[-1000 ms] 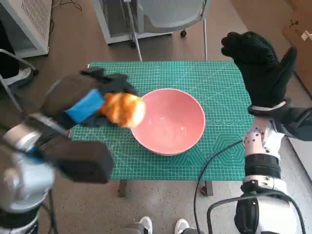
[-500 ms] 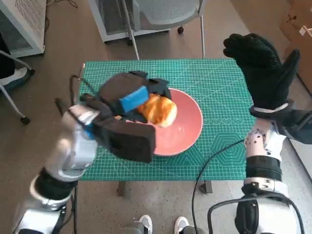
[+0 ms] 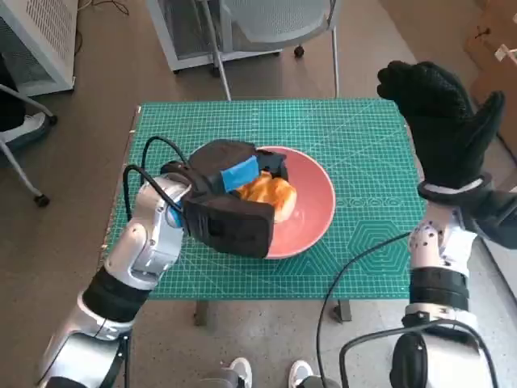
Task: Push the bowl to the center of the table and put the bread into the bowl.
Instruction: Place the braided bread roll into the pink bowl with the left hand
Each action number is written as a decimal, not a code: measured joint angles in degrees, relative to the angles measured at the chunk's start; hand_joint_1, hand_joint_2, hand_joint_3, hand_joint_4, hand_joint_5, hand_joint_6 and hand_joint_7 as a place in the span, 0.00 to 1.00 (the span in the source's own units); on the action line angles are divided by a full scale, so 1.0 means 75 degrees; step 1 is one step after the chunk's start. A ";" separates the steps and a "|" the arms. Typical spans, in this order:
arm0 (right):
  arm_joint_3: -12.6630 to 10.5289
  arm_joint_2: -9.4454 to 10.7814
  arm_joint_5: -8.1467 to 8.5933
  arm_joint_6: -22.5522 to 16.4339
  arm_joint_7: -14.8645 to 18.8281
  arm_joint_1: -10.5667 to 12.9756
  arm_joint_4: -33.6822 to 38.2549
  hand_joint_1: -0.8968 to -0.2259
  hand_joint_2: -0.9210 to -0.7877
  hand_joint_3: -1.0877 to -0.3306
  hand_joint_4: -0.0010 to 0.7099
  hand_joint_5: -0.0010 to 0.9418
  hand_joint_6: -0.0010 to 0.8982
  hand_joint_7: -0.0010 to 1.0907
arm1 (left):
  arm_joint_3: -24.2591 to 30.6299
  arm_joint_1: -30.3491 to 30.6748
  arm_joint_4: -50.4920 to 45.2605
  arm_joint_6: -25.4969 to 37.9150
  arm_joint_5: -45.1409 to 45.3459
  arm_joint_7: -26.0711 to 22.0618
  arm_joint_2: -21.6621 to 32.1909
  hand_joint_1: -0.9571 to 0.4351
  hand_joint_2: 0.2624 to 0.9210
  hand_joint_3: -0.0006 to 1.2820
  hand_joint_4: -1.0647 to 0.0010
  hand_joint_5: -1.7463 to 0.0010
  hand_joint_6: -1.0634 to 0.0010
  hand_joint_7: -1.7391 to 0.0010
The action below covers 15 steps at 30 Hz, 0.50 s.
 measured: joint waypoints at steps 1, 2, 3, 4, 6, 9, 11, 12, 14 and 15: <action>0.0009 0.0000 -0.0002 0.0005 -0.0035 0.0007 -0.0032 0.39 0.00 0.42 0.46 0.00 0.48 0.00 | 0.0022 0.0000 0.0016 0.0042 -0.0077 -0.0106 0.0001 0.63 0.85 0.06 0.73 0.88 0.64 0.77; 0.0015 0.0000 -0.0004 0.0009 -0.0052 0.0011 -0.0055 0.39 0.00 0.42 0.46 0.00 0.48 0.00 | 0.0038 -0.0001 0.0021 0.0064 -0.0126 -0.0174 0.0004 0.62 0.83 0.04 0.80 0.92 0.68 0.85; 0.0022 0.0000 -0.0006 0.0014 -0.0075 0.0016 -0.0078 0.39 0.00 0.42 0.45 0.00 0.48 0.00 | 0.0050 -0.0002 0.0021 0.0082 -0.0158 -0.0239 0.0005 0.60 0.80 0.03 0.84 0.95 0.70 0.89; 0.0032 0.0000 -0.0007 0.0019 -0.0103 0.0018 -0.0100 0.39 0.00 0.42 0.45 0.00 0.48 0.00 | 0.0064 -0.0002 0.0019 0.0104 -0.0209 -0.0313 0.0008 0.58 0.79 0.02 0.86 0.96 0.71 0.91; 0.0051 0.0000 -0.0009 0.0026 -0.0126 0.0020 -0.0115 0.39 0.00 0.42 0.45 0.00 0.47 0.00 | 0.0096 -0.0002 0.0002 0.0106 -0.0305 -0.0390 0.0024 0.54 0.77 0.01 0.91 0.98 0.74 0.95; 0.0078 0.0000 -0.0009 0.0041 -0.0153 0.0021 -0.0117 0.39 0.00 0.43 0.45 0.00 0.47 0.00 | 0.0153 -0.0001 -0.0031 -0.0064 -0.0360 -0.0392 0.0093 0.45 0.76 0.01 0.95 0.99 0.76 0.98; 0.0094 0.0000 -0.0009 0.0044 -0.0161 0.0021 -0.0117 0.39 0.00 0.43 0.45 0.00 0.47 0.00 | 0.0174 0.0001 -0.0057 -0.0334 -0.0350 -0.0294 0.0201 0.40 0.77 0.01 0.98 1.00 0.77 0.99; 0.0101 0.0000 -0.0009 0.0045 -0.0162 0.0021 -0.0117 0.39 0.00 0.43 0.45 0.00 0.47 0.00 | 0.0182 0.0007 -0.0075 -0.0491 -0.0323 -0.0210 0.0261 0.38 0.77 0.01 0.98 1.00 0.77 0.99; 0.0113 0.0000 -0.0008 0.0045 -0.0163 0.0021 -0.0116 0.39 0.00 0.43 0.45 0.00 0.47 0.00 | 0.0202 0.0013 -0.0128 -0.0686 -0.0291 -0.0098 0.0376 0.34 0.79 0.01 0.99 1.00 0.77 0.99; 0.0119 0.0000 -0.0008 0.0045 -0.0163 0.0021 -0.0114 0.39 0.00 0.43 0.45 0.00 0.47 0.00 | 0.0225 0.0018 -0.0165 -0.0750 -0.0281 -0.0050 0.0428 0.33 0.80 0.01 0.99 1.00 0.77 0.99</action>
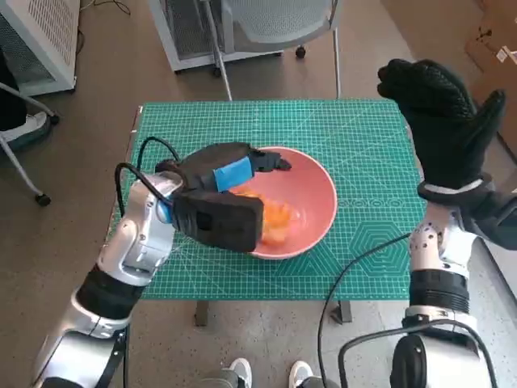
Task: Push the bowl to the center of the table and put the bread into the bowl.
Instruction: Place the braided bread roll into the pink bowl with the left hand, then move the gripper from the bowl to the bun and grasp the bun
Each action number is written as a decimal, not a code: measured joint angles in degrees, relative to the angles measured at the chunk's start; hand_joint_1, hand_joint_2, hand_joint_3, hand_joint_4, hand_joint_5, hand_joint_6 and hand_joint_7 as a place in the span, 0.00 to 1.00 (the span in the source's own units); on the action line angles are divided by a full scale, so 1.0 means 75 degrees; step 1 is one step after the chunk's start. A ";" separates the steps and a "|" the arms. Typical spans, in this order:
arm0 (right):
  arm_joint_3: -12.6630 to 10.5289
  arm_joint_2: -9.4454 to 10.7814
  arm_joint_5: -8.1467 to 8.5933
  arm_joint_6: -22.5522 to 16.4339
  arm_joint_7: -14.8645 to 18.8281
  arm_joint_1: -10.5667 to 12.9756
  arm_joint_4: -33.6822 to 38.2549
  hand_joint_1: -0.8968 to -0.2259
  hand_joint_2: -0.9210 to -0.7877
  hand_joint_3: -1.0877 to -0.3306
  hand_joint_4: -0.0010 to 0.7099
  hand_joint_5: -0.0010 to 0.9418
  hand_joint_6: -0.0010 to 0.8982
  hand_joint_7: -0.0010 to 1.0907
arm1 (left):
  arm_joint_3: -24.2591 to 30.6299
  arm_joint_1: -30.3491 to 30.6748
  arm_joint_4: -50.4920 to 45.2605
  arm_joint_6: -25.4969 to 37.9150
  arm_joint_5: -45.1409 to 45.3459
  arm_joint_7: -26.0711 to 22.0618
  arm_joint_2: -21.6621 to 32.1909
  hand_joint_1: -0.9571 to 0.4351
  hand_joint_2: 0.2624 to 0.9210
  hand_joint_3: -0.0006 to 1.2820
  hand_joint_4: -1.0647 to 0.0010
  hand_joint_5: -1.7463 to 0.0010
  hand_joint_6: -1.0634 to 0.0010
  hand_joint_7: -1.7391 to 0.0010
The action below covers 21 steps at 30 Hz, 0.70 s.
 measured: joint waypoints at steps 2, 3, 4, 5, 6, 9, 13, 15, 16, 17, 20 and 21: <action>0.0007 0.0000 0.0000 -0.0001 0.0000 -0.0001 0.0020 0.39 0.00 0.43 0.45 0.00 0.48 0.00 | 0.0094 0.0049 -0.0146 -0.0069 0.0010 0.0069 0.0095 0.31 0.83 0.02 1.00 1.00 0.77 0.99; 0.0008 0.0000 0.0001 -0.0002 0.0000 -0.0001 0.0037 0.39 0.00 0.43 0.45 0.00 0.48 0.00 | 0.0147 0.0074 -0.0213 -0.0113 0.0009 0.0108 0.0139 0.30 0.83 0.02 1.00 1.00 0.77 0.99; 0.0009 0.0000 0.0001 -0.0002 0.0000 -0.0001 0.0053 0.39 0.00 0.43 0.45 0.00 0.48 0.00 | 0.0198 0.0098 -0.0265 -0.0159 0.0008 0.0141 0.0187 0.30 0.84 0.02 1.00 1.00 0.77 0.99; 0.0013 0.0001 0.0002 -0.0003 0.0000 -0.0001 0.0069 0.39 0.00 0.43 0.45 0.00 0.48 0.00 | 0.0260 0.0125 -0.0334 -0.0193 0.0005 0.0173 0.0240 0.29 0.85 0.02 1.00 1.00 0.77 0.99; 0.0016 0.0001 0.0001 -0.0003 0.0001 -0.0001 0.0083 0.38 0.00 0.43 0.45 0.00 0.48 0.00 | 0.0313 0.0147 -0.0398 -0.0209 0.0004 0.0197 0.0280 0.29 0.86 0.02 1.00 1.00 0.78 0.99; 0.0020 0.0001 0.0003 -0.0008 0.0003 -0.0003 0.0131 0.38 0.00 0.44 0.45 0.00 0.48 0.00 | 0.0528 0.0261 -0.0635 -0.0224 -0.0019 0.0234 0.0385 0.29 0.88 0.02 1.00 1.00 0.78 1.00; 0.0032 0.0005 0.0005 -0.0013 0.0021 -0.0008 0.0219 0.38 0.00 0.43 0.45 0.00 0.48 0.00 | 0.0821 0.0415 -0.0992 -0.0240 -0.0086 0.0240 0.0542 0.29 0.90 0.02 1.00 1.00 0.78 1.00; 0.0038 0.0007 0.0005 -0.0022 0.0034 -0.0011 0.0250 0.38 0.00 0.43 0.45 0.00 0.48 0.00 | 0.0973 0.0497 -0.1166 -0.0256 -0.0134 0.0240 0.0625 0.30 0.90 0.02 1.00 1.00 0.78 1.00; 0.0041 0.0009 0.0005 -0.0033 0.0042 -0.0012 0.0262 0.39 0.00 0.44 0.46 0.00 0.48 0.00 | 0.1070 0.0546 -0.1262 -0.0262 -0.0174 0.0239 0.0674 0.31 0.90 0.02 1.00 1.00 0.77 1.00; 0.0043 0.0010 0.0005 -0.0047 0.0054 -0.0016 0.0273 0.39 0.00 0.44 0.46 0.00 0.48 0.00 | 0.1160 0.0597 -0.1360 -0.0261 -0.0213 0.0235 0.0731 0.31 0.90 0.02 1.00 1.00 0.77 1.00; 0.0045 0.0012 0.0009 -0.0069 0.0075 -0.0024 0.0290 0.39 0.00 0.44 0.46 0.00 0.47 0.00 | 0.1456 0.0698 -0.1610 -0.0231 -0.0359 0.0210 0.0906 0.35 0.85 0.01 1.00 1.00 0.77 0.99; 0.0044 0.0013 0.0010 -0.0072 0.0087 -0.0027 0.0293 0.39 0.00 0.44 0.46 0.00 0.47 0.00 | 0.1552 0.0727 -0.1688 -0.0198 -0.0383 0.0201 0.0968 0.35 0.84 0.00 1.00 1.00 0.77 0.99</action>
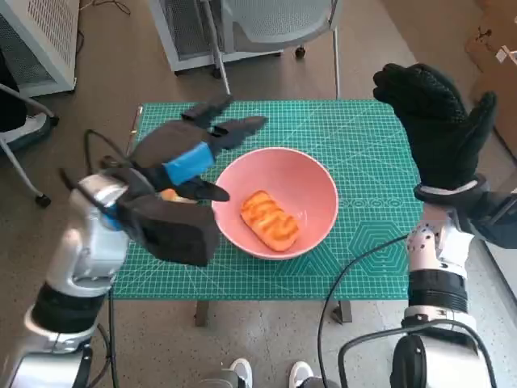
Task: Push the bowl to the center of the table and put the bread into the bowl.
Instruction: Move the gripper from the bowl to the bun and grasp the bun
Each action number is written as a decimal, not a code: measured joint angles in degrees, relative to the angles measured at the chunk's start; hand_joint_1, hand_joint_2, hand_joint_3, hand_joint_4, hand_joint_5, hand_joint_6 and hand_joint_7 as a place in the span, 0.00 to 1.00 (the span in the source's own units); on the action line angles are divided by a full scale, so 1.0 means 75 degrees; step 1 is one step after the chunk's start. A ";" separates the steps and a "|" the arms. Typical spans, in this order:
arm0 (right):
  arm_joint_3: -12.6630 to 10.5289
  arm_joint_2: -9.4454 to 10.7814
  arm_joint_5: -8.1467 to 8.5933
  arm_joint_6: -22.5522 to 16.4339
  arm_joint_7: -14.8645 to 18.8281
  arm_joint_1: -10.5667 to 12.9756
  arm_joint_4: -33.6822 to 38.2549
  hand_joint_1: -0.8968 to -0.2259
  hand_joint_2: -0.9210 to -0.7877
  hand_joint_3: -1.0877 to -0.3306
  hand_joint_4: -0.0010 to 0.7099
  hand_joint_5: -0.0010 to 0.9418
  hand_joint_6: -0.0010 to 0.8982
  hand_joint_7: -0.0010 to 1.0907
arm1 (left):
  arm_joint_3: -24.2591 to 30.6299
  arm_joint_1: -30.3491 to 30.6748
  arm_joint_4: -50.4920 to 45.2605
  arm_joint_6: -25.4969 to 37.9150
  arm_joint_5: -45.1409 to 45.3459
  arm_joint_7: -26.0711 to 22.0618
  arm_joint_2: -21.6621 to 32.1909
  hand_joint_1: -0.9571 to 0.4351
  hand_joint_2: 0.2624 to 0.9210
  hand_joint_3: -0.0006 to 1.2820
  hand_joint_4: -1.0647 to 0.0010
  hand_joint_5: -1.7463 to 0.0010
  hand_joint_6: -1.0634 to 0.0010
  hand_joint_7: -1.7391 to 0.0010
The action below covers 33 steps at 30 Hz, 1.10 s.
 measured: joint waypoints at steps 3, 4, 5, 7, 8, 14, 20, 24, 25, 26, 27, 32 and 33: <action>-0.0002 -0.0001 0.0007 -0.0002 0.0029 -0.0014 0.0008 0.39 0.00 0.44 0.46 0.00 0.47 0.00 | 0.0302 0.0053 -0.0219 0.0199 -0.0054 -0.0068 0.0189 0.39 0.77 0.00 1.00 1.00 0.77 1.00; -0.0002 -0.0002 0.0010 -0.0002 0.0039 -0.0016 0.0009 0.39 0.00 0.44 0.46 0.00 0.47 0.00 | 0.0411 0.0071 -0.0287 0.0308 -0.0058 -0.0099 0.0247 0.41 0.75 0.00 1.00 1.00 0.77 1.00; -0.0002 -0.0003 0.0011 -0.0001 0.0048 -0.0019 0.0009 0.39 0.00 0.44 0.46 0.00 0.47 0.00 | 0.0495 0.0083 -0.0348 0.0433 -0.0056 -0.0130 0.0292 0.43 0.73 0.00 1.00 1.00 0.77 1.00; -0.0004 -0.0003 0.0016 0.0000 0.0061 -0.0024 0.0008 0.39 0.00 0.44 0.46 0.00 0.47 0.00 | 0.0626 0.0103 -0.0445 0.0681 -0.0047 -0.0182 0.0383 0.45 0.71 0.00 1.00 1.00 0.77 1.00; -0.0006 -0.0004 0.0022 0.0001 0.0069 -0.0024 0.0008 0.39 0.00 0.44 0.46 0.00 0.47 0.00 | 0.0683 0.0124 -0.0498 0.0828 -0.0024 -0.0219 0.0442 0.46 0.70 0.00 1.00 1.00 0.77 1.00; -0.0016 -0.0007 0.0037 0.0001 0.0127 -0.0026 0.0009 0.39 0.00 0.44 0.46 0.00 0.48 0.00 | 0.0735 0.0240 -0.0557 0.1498 0.0094 -0.0411 0.0645 0.52 0.68 0.00 1.00 1.00 0.78 1.00; -0.0023 -0.0005 0.0043 -0.0001 0.0156 -0.0033 0.0017 0.40 0.00 0.43 0.46 0.00 0.48 0.01 | 0.0603 0.0369 -0.0326 0.1850 0.0125 -0.0604 0.0752 0.54 0.67 0.00 1.00 1.00 0.79 1.00; -0.0034 -0.0005 0.0080 -0.0001 0.0206 -0.0039 0.0052 0.40 0.00 0.43 0.46 0.00 0.49 0.01 | 0.0476 0.0384 -0.0044 0.1891 0.0118 -0.0655 0.0761 0.54 0.67 0.00 1.00 1.00 0.80 1.00; -0.0037 -0.0005 0.0093 0.0000 0.0218 -0.0043 0.0065 0.39 0.00 0.44 0.46 0.00 0.49 0.01 | 0.0441 0.0385 0.0035 0.1890 0.0116 -0.0664 0.0761 0.54 0.67 0.00 1.00 1.00 0.80 1.00; -0.0040 -0.0005 0.0115 0.0001 0.0236 -0.0046 0.0083 0.39 0.00 0.44 0.45 0.00 0.49 0.01 | 0.0389 0.0384 0.0141 0.1887 0.0110 -0.0676 0.0761 0.55 0.67 0.00 1.00 1.00 0.80 1.00; -0.0042 -0.0005 0.0131 0.0002 0.0246 -0.0048 0.0092 0.38 0.00 0.44 0.46 0.00 0.49 0.01 | 0.0354 0.0385 0.0213 0.1886 0.0108 -0.0682 0.0761 0.54 0.67 0.00 1.00 1.00 0.80 1.00; -0.0049 -0.0022 0.0161 0.0010 0.0295 -0.0074 0.0156 0.37 0.00 0.44 0.46 0.00 0.49 0.01 | 0.0069 0.0354 0.0824 0.1839 0.0149 -0.0677 0.0751 0.54 0.67 0.00 1.00 1.00 0.81 1.00; -0.0050 -0.0027 0.0161 0.0010 0.0300 -0.0081 0.0166 0.37 0.00 0.44 0.46 0.00 0.49 0.00 | -0.0025 0.0328 0.1006 0.1828 0.0200 -0.0673 0.0736 0.53 0.68 0.00 1.00 1.00 0.81 1.00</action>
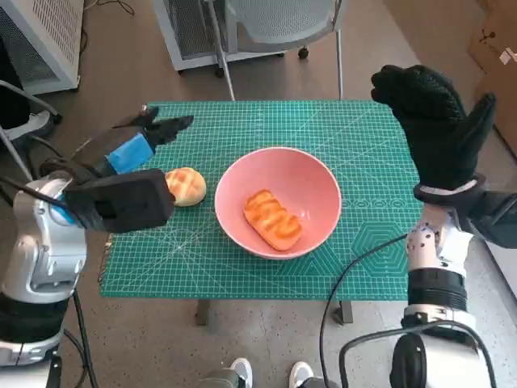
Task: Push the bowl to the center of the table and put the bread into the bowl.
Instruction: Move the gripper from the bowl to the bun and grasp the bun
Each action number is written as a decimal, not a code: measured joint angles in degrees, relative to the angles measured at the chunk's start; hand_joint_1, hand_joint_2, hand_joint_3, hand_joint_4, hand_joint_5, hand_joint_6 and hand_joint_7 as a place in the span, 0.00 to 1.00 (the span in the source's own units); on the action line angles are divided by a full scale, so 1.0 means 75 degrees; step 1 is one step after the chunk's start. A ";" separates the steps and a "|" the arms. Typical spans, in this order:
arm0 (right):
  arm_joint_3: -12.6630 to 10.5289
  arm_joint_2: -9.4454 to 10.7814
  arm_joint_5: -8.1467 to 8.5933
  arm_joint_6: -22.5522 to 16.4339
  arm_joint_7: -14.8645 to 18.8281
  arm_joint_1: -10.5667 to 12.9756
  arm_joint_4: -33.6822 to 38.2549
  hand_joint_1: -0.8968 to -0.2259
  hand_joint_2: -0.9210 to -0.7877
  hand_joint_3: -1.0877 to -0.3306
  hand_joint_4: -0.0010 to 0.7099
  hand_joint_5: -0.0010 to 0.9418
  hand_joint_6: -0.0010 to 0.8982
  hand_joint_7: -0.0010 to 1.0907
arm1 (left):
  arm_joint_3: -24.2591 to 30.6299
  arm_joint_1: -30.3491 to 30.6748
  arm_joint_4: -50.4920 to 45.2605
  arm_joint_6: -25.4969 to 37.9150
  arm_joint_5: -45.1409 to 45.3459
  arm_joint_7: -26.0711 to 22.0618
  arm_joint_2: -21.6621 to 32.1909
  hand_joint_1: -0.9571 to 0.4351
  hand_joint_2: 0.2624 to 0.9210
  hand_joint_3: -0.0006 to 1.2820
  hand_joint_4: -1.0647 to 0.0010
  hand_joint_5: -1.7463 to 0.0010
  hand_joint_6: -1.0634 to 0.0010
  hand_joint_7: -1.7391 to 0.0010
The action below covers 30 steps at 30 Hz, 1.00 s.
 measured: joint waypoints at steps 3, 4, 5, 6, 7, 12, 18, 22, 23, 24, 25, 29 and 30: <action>-0.0001 -0.0014 0.0000 0.0005 0.0003 -0.0002 0.0002 0.37 0.00 0.44 0.46 0.00 0.48 0.00 | -0.0236 -0.0089 0.0456 -0.0039 0.0104 0.0050 -0.0063 0.52 0.68 0.00 1.00 1.00 0.81 1.00; -0.0002 -0.0019 0.0001 0.0014 0.0003 -0.0002 0.0000 0.37 0.00 0.44 0.45 0.00 0.48 0.00 | -0.0321 -0.0133 0.0660 -0.0070 0.0138 0.0078 -0.0106 0.52 0.68 0.00 1.00 1.00 0.81 1.00; -0.0004 -0.0026 0.0001 0.0029 0.0003 -0.0003 -0.0001 0.37 0.00 0.44 0.45 0.00 0.48 0.00 | -0.0408 -0.0193 0.0869 -0.0101 0.0163 0.0114 -0.0157 0.52 0.68 0.00 1.00 1.00 0.81 1.00; -0.0004 -0.0030 0.0001 0.0044 0.0003 -0.0003 -0.0007 0.37 0.00 0.44 0.45 0.00 0.48 0.00 | -0.0461 -0.0234 0.1007 -0.0124 0.0177 0.0141 -0.0199 0.51 0.68 0.00 1.00 1.00 0.81 1.00; -0.0007 -0.0037 0.0002 0.0071 0.0003 -0.0002 -0.0013 0.37 0.00 0.44 0.45 0.00 0.48 0.00 | -0.0538 -0.0311 0.1226 -0.0161 0.0195 0.0181 -0.0266 0.51 0.68 0.00 1.00 1.00 0.81 1.00; -0.0009 -0.0054 0.0002 0.0139 0.0003 -0.0005 -0.0032 0.37 0.00 0.44 0.45 0.00 0.48 0.00 | -0.0895 -0.0758 0.2275 -0.0336 0.0353 0.0369 -0.0541 0.51 0.68 0.00 1.00 1.00 0.82 1.00; -0.0009 -0.0066 0.0000 0.0196 0.0000 -0.0008 -0.0099 0.37 0.00 0.44 0.46 0.00 0.48 0.00 | -0.1309 -0.1441 0.3850 -0.0575 0.0533 0.0733 -0.0936 0.52 0.68 0.00 1.00 1.00 0.82 1.00; -0.0011 -0.0111 -0.0005 0.0201 -0.0017 -0.0003 -0.0142 0.37 0.00 0.44 0.45 0.00 0.48 0.00 | -0.1528 -0.1821 0.4804 -0.0797 0.0672 0.0994 -0.1194 0.52 0.68 0.00 1.00 1.00 0.82 1.00; -0.0010 -0.0119 -0.0006 0.0202 -0.0023 -0.0003 -0.0163 0.37 0.00 0.44 0.45 0.00 0.48 0.00 | -0.1590 -0.1909 0.5030 -0.0849 0.0687 0.1061 -0.1246 0.52 0.68 0.00 1.00 1.00 0.82 1.00; -0.0009 -0.0129 -0.0007 0.0202 -0.0025 -0.0003 -0.0181 0.37 0.00 0.44 0.45 0.00 0.48 0.00 | -0.1634 -0.2002 0.5251 -0.0906 0.0703 0.1132 -0.1308 0.52 0.68 0.00 1.00 1.00 0.82 1.00; -0.0008 -0.0140 -0.0007 0.0201 -0.0025 -0.0003 -0.0201 0.37 0.00 0.44 0.45 0.00 0.48 0.00 | -0.1674 -0.2089 0.5485 -0.0962 0.0717 0.1208 -0.1374 0.53 0.68 0.00 1.00 1.00 0.81 1.00; -0.0003 -0.0182 -0.0011 0.0202 -0.0034 -0.0002 -0.0238 0.38 0.00 0.45 0.45 0.00 0.48 0.00 | -0.1819 -0.2434 0.6390 -0.1231 0.0759 0.1614 -0.1640 0.55 0.68 0.00 0.98 1.00 0.79 0.99; -0.0003 -0.0186 -0.0011 0.0203 -0.0039 -0.0002 -0.0242 0.38 0.00 0.45 0.45 0.00 0.48 0.00 | -0.1846 -0.2503 0.6565 -0.1290 0.0762 0.1707 -0.1698 0.55 0.68 0.00 0.97 0.99 0.79 0.99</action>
